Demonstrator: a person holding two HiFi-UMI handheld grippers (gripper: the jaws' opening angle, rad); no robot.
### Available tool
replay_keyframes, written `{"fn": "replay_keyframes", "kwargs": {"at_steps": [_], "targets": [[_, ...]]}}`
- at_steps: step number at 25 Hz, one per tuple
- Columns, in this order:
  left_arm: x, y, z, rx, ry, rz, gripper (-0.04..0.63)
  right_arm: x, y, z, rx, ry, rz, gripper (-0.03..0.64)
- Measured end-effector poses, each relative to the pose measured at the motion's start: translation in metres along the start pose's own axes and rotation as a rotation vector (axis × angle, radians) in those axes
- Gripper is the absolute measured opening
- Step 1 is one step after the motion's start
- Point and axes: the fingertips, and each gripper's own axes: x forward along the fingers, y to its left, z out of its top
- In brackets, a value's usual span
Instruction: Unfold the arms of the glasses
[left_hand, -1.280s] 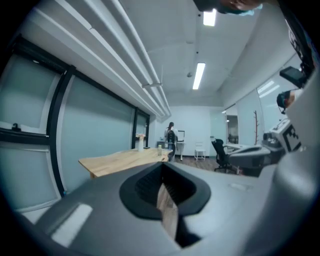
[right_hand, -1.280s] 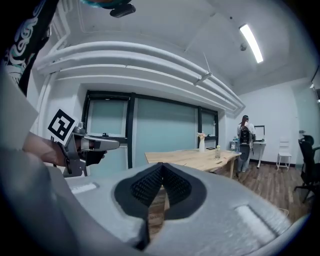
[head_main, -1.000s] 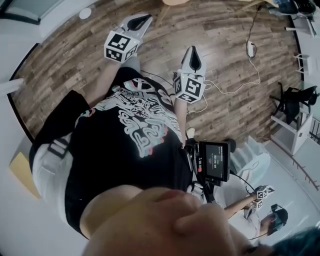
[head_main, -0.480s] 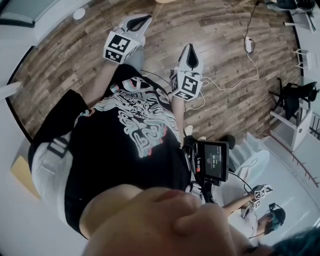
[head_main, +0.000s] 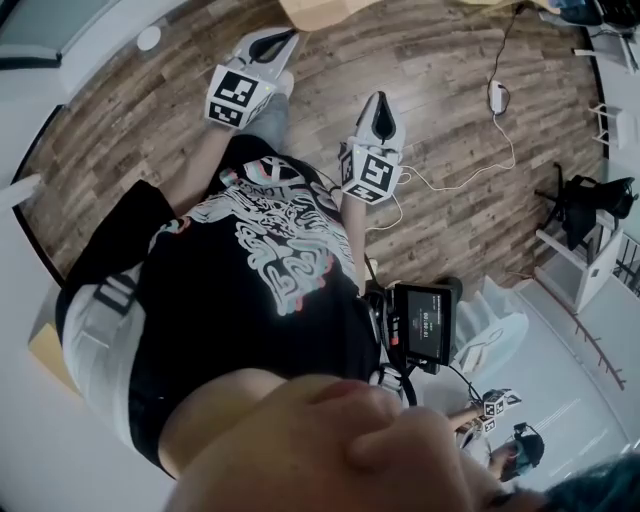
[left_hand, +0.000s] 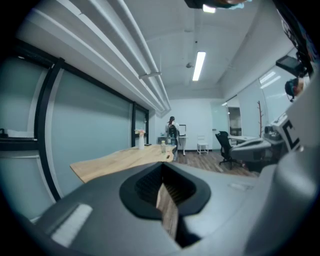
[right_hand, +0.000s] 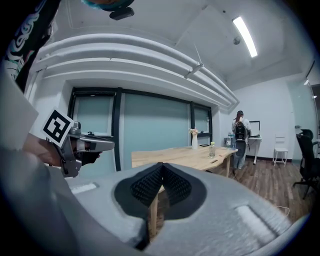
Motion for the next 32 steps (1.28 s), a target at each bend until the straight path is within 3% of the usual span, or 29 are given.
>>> {"fn": "replay_keyframes", "kwargs": {"at_steps": [11, 17, 23, 32], "targets": [[0.141, 0.109, 0.029, 0.012, 0.009, -0.025, -0.011, 0.181, -0.03, 0.023, -0.021, 0.075, 0.007, 0.0], [0.203, 0.178, 0.017, 0.049, 0.074, -0.026, -0.011, 0.273, -0.047, 0.03, -0.031, 0.113, -0.009, 0.0], [0.242, 0.214, 0.016, 0.048, 0.096, -0.05, -0.011, 0.323, -0.067, 0.032, -0.008, 0.142, -0.062, 0.0], [0.275, 0.247, 0.016, 0.036, 0.092, -0.048, -0.011, 0.371, -0.069, 0.035, -0.018, 0.15, -0.045, 0.0]]}}
